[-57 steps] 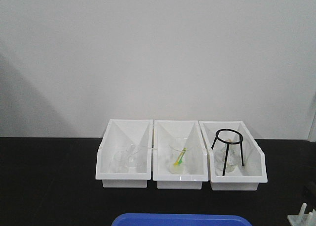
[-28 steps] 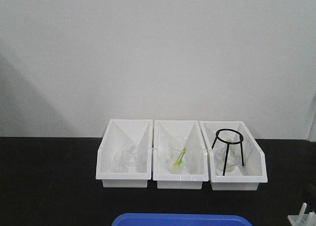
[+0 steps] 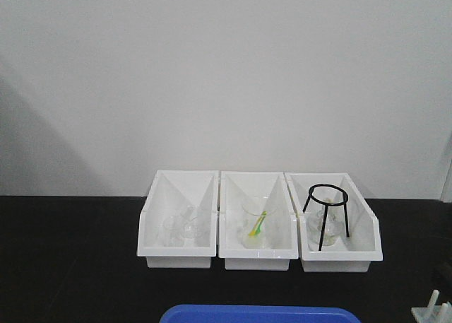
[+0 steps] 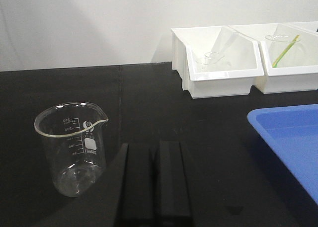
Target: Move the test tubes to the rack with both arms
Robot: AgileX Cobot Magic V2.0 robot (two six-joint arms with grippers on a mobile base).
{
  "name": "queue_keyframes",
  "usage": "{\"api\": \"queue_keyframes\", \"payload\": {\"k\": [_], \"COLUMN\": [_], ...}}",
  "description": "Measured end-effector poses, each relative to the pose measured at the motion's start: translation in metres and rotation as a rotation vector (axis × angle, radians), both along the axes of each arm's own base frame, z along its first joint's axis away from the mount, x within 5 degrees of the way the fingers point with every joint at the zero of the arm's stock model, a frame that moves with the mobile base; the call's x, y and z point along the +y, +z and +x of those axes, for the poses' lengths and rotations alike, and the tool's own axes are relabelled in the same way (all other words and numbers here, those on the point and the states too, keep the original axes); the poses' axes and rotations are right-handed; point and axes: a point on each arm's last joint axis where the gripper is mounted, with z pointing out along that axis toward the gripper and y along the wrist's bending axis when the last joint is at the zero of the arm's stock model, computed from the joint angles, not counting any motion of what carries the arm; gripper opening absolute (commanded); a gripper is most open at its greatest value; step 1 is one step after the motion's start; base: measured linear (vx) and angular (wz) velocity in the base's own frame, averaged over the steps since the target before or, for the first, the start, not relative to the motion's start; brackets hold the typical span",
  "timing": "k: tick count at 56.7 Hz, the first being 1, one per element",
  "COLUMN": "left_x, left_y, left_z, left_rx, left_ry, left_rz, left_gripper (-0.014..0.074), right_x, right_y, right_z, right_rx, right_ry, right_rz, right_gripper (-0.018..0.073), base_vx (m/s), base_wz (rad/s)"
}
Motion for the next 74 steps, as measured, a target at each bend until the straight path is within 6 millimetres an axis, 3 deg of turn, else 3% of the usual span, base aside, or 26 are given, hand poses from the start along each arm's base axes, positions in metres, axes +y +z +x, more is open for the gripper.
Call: {"api": "queue_keyframes", "payload": {"k": [61, 68, 74], "left_x": [0.000, 0.000, 0.000], "left_y": [0.000, 0.000, 0.000], "left_z": [0.000, 0.000, 0.000], "left_rx": [0.000, 0.000, 0.000], "left_ry": [0.000, 0.000, 0.000], "left_rz": [0.000, 0.000, 0.000], "left_gripper": [-0.0015, -0.0015, -0.0015], "right_x": [0.005, -0.001, -0.012], "right_y": [0.004, 0.000, -0.017], "right_z": [-0.007, -0.011, -0.013], "right_rx": [-0.018, -0.007, 0.033], "right_ry": [0.034, -0.052, -0.181], "right_rz": [0.040, 0.120, 0.190], "right_gripper": [-0.0007, -0.0007, -0.0007], "base_vx": [0.00, 0.00, 0.00], "base_wz": [0.00, 0.00, 0.00]}}
